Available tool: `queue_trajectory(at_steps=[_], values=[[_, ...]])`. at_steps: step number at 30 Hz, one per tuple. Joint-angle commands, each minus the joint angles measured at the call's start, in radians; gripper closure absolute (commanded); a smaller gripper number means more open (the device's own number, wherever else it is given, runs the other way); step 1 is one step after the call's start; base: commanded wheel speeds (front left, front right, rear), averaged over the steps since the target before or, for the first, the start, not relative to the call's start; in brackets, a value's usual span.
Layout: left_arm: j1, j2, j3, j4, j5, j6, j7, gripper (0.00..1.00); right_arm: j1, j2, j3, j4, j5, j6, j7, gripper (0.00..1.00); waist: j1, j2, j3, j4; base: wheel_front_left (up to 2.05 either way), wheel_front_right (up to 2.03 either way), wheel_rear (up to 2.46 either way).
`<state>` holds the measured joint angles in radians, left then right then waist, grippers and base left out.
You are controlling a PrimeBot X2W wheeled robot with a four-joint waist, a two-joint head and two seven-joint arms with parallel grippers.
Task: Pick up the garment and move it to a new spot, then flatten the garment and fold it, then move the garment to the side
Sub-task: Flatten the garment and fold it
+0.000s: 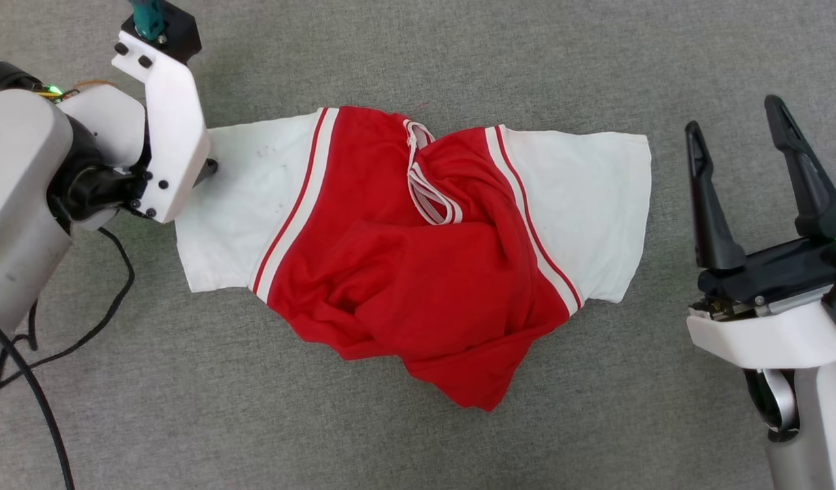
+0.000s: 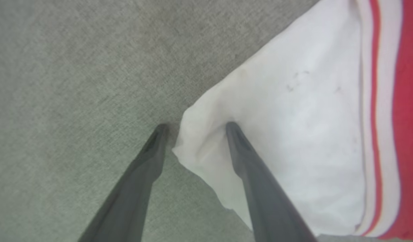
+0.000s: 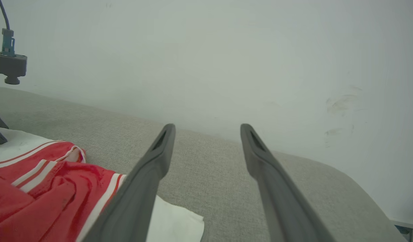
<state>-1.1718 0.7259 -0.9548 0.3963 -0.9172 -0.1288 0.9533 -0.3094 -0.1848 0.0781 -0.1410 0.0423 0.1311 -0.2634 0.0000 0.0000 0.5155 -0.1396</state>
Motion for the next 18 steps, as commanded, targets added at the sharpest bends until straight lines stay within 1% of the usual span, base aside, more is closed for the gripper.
queue_trajectory(at_steps=[1,4,7,11,12,14,16,18], values=[[0.030,-0.008,-0.054,0.013,-0.026,-0.001,0.009,1.00,-0.018,-0.019,0.008,0.016,-0.009,-0.001,-0.002,0.00,0.0000,0.0000,-0.003,0.000,0.00,0.00,0.00],[0.005,0.007,-0.082,0.014,-0.045,0.000,-0.026,1.00,-0.057,-0.043,-0.020,0.024,-0.005,-0.001,-0.002,0.00,0.0000,0.0000,-0.018,0.006,0.00,0.00,0.00],[-0.029,0.023,-0.105,0.006,-0.056,0.000,-0.073,1.00,-0.106,-0.089,-0.045,0.024,-0.004,-0.001,-0.002,0.00,0.0000,0.0000,-0.041,0.017,0.00,0.00,0.00],[-0.052,0.034,-0.143,-0.029,-0.085,0.000,-0.136,1.00,-0.177,-0.184,-0.026,0.073,0.006,-0.001,0.011,0.00,0.0000,0.0000,-0.077,0.037,0.00,0.00,0.00],[-0.056,0.040,-0.155,-0.040,-0.090,0.000,-0.150,1.00,-0.201,-0.210,-0.009,0.086,0.010,-0.001,0.035,0.00,0.0000,0.0000,-0.085,0.044,0.00,0.00,0.00],[-0.063,0.051,-0.173,-0.062,-0.105,0.000,-0.178,1.00,-0.240,-0.267,0.034,0.115,0.040,-0.001,0.123,0.00,0.0000,0.0000,-0.100,0.059,0.00,0.00,0.00],[-0.067,0.055,-0.195,-0.088,-0.122,0.000,-0.199,1.00,-0.270,-0.326,0.092,0.134,0.097,-0.001,0.247,0.00,0.0000,0.0000,-0.111,0.077,0.00,0.00,0.00],[-0.073,0.064,-0.215,-0.110,-0.135,0.000,-0.221,1.00,-0.303,-0.399,0.176,0.140,0.191,-0.001,0.395,0.00,0.0000,0.0000,-0.119,0.093,0.00,0.00,0.00]])
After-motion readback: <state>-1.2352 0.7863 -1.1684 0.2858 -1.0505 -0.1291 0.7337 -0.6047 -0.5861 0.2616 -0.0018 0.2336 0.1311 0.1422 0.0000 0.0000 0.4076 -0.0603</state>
